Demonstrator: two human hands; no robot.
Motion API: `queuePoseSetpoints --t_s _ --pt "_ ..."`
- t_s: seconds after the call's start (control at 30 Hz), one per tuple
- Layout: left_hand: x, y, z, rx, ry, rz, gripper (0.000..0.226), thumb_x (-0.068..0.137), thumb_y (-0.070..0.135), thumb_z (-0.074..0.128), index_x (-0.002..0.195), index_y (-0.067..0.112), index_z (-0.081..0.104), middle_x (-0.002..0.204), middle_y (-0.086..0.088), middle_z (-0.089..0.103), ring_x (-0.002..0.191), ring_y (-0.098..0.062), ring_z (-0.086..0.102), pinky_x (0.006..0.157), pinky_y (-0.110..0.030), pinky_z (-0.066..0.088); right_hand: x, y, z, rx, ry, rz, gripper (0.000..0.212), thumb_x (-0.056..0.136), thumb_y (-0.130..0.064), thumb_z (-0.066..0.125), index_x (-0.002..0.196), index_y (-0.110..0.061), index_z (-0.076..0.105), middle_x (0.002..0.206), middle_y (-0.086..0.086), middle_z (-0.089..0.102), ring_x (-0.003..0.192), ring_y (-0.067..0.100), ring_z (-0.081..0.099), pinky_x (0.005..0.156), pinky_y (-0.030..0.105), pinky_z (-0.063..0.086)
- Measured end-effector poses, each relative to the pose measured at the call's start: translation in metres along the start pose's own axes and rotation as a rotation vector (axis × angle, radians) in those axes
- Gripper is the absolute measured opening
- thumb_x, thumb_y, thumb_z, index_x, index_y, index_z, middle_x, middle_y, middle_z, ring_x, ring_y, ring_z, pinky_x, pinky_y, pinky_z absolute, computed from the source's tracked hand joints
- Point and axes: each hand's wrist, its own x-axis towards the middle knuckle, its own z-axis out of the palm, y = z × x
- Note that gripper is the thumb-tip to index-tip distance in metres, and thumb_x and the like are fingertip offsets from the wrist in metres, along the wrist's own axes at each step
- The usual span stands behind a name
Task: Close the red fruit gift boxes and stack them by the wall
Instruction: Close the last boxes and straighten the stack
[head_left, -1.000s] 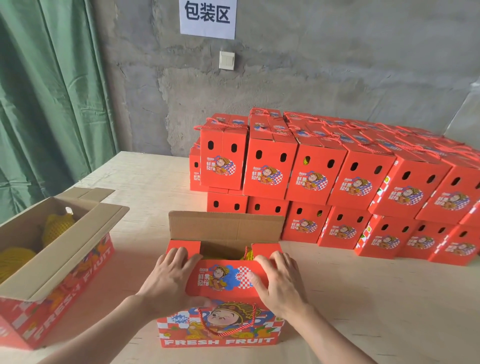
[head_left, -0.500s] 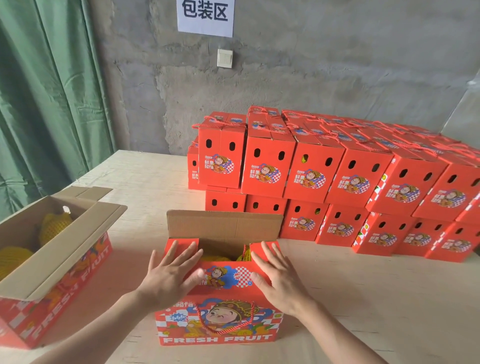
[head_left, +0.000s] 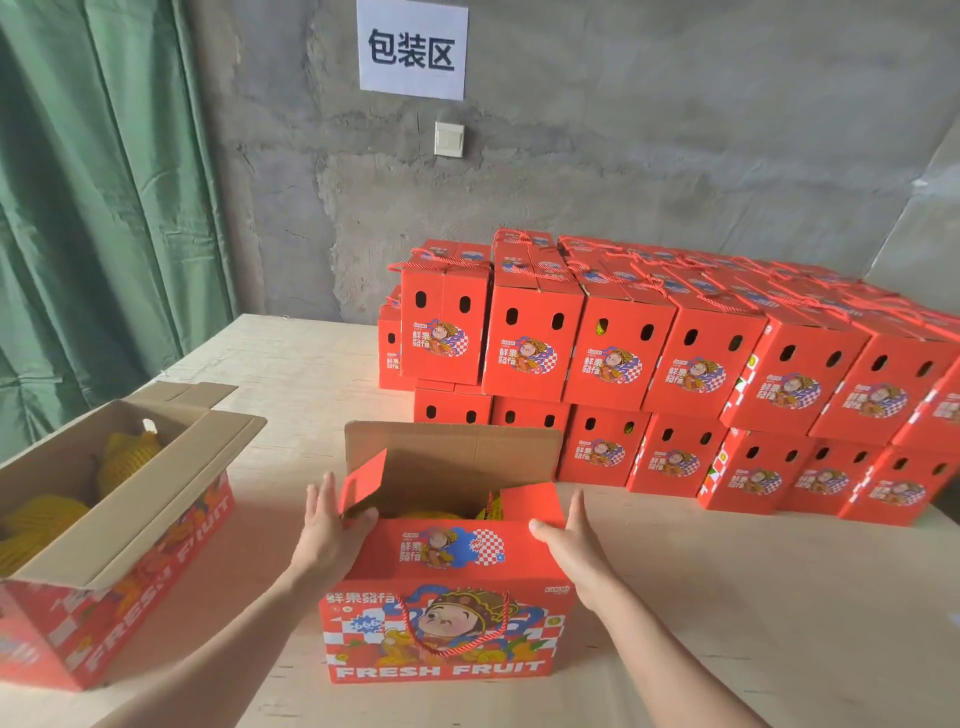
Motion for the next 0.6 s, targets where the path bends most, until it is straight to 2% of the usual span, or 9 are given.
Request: queuePoseSetpoints --t_s 0.07,0.1,0.13,0.2,0.27,0.37,0.47,0.53,0.6 --pt "0.003 0.003 0.000 -0.125 -0.078 -0.116 0.029 0.099 0.022 0.043 0.120 0.002 0.045 0.098 -0.014 0.064 0.078 -0.025 0.062 0.078 -0.041 0.051 0.004 0.000 -0.002 0.081 -0.079 0.095 0.075 0.099 -0.035 0.049 0.153 -0.025 -0.002 0.161 0.003 0.006 0.146 0.025 0.015 0.117 0.045 0.020" --pt "0.005 0.003 0.000 -0.103 -0.083 -0.109 0.026 0.101 0.020 0.039 0.116 0.002 0.049 0.083 -0.009 0.062 0.069 -0.021 0.060 0.072 -0.038 0.051 0.006 0.001 -0.002 0.088 -0.086 0.103 0.069 0.100 -0.037 0.044 0.153 -0.024 0.002 0.161 0.003 0.008 0.146 0.025 0.016 0.117 0.046 0.020" --pt "0.006 0.003 0.000 -0.077 -0.077 -0.089 0.029 0.102 0.020 0.036 0.121 0.003 0.049 0.081 -0.007 0.061 0.068 -0.020 0.059 0.067 -0.034 0.049 0.006 0.001 -0.002 0.094 -0.074 0.104 0.064 0.101 -0.040 0.040 0.153 -0.023 0.007 0.160 0.003 0.012 0.145 0.024 0.019 0.116 0.047 0.023" --pt "0.005 0.004 -0.001 -0.039 -0.081 -0.050 0.045 0.103 0.024 0.032 0.146 0.014 0.027 0.098 -0.008 0.058 0.075 -0.022 0.059 0.062 -0.030 0.045 0.005 0.002 0.000 0.097 -0.044 0.111 0.060 0.101 -0.042 0.037 0.153 -0.022 0.014 0.158 0.004 0.021 0.143 0.025 0.026 0.113 0.049 0.030" --pt "0.002 0.002 -0.002 0.034 -0.139 0.014 0.057 0.102 0.033 0.032 0.152 0.031 0.003 0.120 -0.013 0.053 0.087 -0.025 0.059 0.064 -0.029 0.043 0.003 0.001 0.000 0.106 -0.033 0.124 0.058 0.101 -0.041 0.037 0.152 -0.023 0.018 0.156 0.006 0.028 0.140 0.028 0.032 0.111 0.051 0.033" --pt "0.001 0.003 -0.003 0.137 -0.175 0.066 0.056 0.101 0.042 0.030 0.152 0.030 0.009 0.138 -0.014 0.048 0.102 -0.025 0.057 0.070 -0.027 0.044 0.003 -0.002 -0.001 0.102 -0.028 0.137 0.054 0.102 -0.038 0.038 0.150 -0.019 0.024 0.151 0.010 0.035 0.136 0.031 0.038 0.108 0.052 0.036" --pt "0.000 0.004 -0.001 0.200 -0.127 0.051 0.047 0.104 0.037 0.020 0.150 0.030 0.017 0.136 -0.017 0.051 0.110 -0.032 0.057 0.080 -0.030 0.045 -0.001 -0.003 0.000 0.119 -0.001 0.167 0.049 0.102 -0.032 0.039 0.148 -0.017 0.030 0.142 0.010 0.046 0.123 0.029 0.051 0.099 0.047 0.047" --pt "-0.001 0.001 0.000 0.244 -0.109 0.045 0.045 0.104 0.035 0.019 0.149 0.033 0.021 0.130 -0.017 0.057 0.101 -0.031 0.060 0.070 -0.027 0.042 -0.004 0.002 0.000 0.131 0.022 0.157 0.042 0.103 -0.028 0.039 0.143 -0.016 0.037 0.130 0.007 0.054 0.108 0.024 0.059 0.083 0.036 0.054" --pt "0.000 -0.002 0.000 0.267 -0.088 0.036 0.044 0.104 0.033 0.024 0.148 0.036 0.025 0.127 -0.014 0.059 0.086 -0.024 0.057 0.056 -0.022 0.040 -0.009 0.006 0.001 0.108 0.040 0.134 0.038 0.103 -0.025 0.040 0.140 -0.015 0.041 0.121 0.004 0.056 0.095 0.018 0.058 0.067 0.026 0.050"
